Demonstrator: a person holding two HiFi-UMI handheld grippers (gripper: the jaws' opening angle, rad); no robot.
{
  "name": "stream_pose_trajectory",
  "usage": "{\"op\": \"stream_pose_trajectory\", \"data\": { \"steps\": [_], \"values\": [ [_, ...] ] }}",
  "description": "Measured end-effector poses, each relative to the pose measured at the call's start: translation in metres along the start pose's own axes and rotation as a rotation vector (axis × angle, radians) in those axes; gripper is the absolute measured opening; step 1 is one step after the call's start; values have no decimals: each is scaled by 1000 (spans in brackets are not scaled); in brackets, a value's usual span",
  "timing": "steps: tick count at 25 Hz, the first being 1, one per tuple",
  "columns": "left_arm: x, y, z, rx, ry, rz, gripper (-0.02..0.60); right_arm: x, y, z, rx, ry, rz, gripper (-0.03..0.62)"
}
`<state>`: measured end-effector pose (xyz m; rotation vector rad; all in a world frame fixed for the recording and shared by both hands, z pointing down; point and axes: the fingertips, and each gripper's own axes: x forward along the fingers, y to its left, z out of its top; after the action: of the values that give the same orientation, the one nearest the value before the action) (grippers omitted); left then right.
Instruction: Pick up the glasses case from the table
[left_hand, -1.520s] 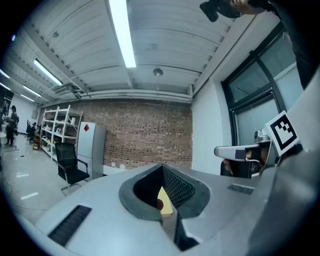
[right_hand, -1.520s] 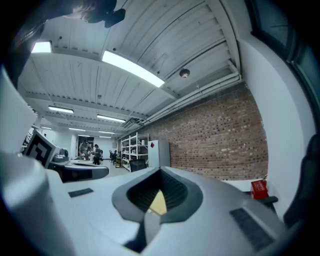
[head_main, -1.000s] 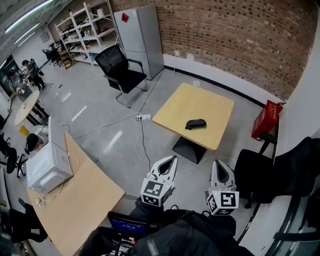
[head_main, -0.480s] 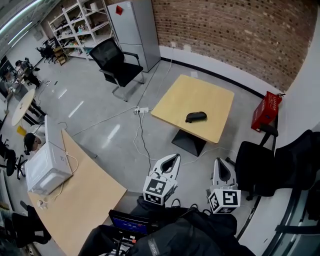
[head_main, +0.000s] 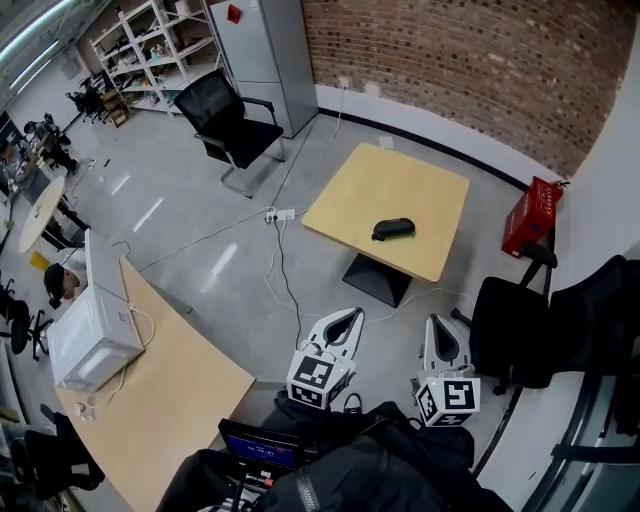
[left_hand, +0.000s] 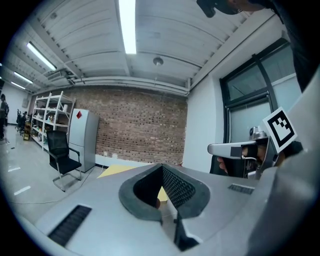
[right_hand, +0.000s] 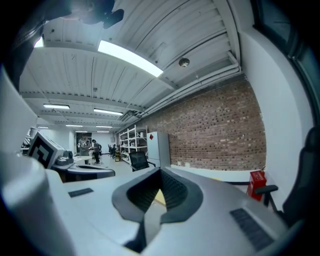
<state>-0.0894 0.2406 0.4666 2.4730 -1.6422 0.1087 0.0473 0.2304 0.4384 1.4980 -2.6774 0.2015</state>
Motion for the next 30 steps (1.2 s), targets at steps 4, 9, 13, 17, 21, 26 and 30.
{"op": "stream_pose_trajectory", "data": {
  "steps": [4,9,13,17,21,26,30],
  "values": [
    [8,0,-5,-8,10,-19,0,6,-3,-4,1,14,-5,3],
    [25,3,-6,-9,7,-20,0,17,-13,-8,2,31,-7,3],
    [48,8,-3,-10,12,-21,0,36,-31,-7,10,34,-8,3],
    [71,19,13,-5,-3,-1,0,61,-45,3,9,20,8,3],
    [99,28,25,6,-13,21,0,86,-62,10,5,15,33,3],
    [140,28,36,8,-9,7,0,116,-93,17,14,11,43,3],
    [166,28,45,11,-13,11,0,137,-114,19,27,13,54,3]
  ]
}}
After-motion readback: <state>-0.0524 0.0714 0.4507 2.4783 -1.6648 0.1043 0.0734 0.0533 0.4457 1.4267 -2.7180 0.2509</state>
